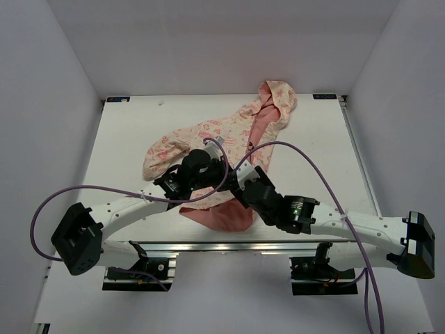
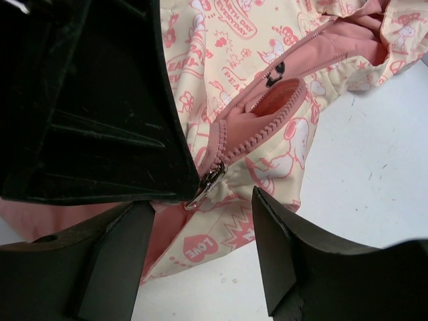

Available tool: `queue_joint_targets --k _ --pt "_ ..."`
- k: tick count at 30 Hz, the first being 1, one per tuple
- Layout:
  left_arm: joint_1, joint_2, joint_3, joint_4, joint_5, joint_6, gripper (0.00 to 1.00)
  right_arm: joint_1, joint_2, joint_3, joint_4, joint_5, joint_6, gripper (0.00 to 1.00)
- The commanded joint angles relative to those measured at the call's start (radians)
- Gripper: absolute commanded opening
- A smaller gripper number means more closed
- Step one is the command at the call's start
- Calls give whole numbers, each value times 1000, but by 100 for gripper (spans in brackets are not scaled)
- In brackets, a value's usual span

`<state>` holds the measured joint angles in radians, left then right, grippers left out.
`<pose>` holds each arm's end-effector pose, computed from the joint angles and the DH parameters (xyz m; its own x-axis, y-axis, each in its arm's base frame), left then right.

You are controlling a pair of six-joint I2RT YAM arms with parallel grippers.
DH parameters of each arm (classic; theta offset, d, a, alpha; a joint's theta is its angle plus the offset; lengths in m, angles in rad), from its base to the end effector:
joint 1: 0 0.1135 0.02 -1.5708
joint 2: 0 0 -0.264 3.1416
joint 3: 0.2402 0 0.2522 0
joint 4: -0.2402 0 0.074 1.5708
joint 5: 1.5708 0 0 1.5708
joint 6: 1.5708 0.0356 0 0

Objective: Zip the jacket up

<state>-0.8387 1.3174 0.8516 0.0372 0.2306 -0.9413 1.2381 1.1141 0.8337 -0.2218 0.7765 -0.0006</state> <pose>0.1934 -0.2274 0.2675 -0.8612 -0.2190 -0.4587 0.2836 0.5419 -0.7911 0.1028 0.2212 0.2925 -0.1569 -0.4554 -0.8763 -0.4737 0.8133 -0.3378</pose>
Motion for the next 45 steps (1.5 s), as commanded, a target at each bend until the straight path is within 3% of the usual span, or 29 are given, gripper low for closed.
queue_joint_targets --k 1,12,23,28,31,44,45 --pt "1 -55 3 10 7 4 0 1 -2 -1 -30 35 37 65" --pt "1 -60 7 -5 -8 15 0 1 -83 -30 -113 -33 51 68" --pt "0 -67 0 10 16 13 0 1 -23 -19 19 20 5 64" --pt "1 -67 -6 15 21 13 0 0 -10 -22 76 49 -24 54" --pt "1 -67 -6 9 12 16 0 -3 -10 -18 58 27 -21 35" --pt "0 -70 -2 -11 1 45 0 -12 -53 -22 13 -29 -7 8" --pt "1 -67 1 -11 3 50 0 -14 -54 -22 13 -37 -9 0"
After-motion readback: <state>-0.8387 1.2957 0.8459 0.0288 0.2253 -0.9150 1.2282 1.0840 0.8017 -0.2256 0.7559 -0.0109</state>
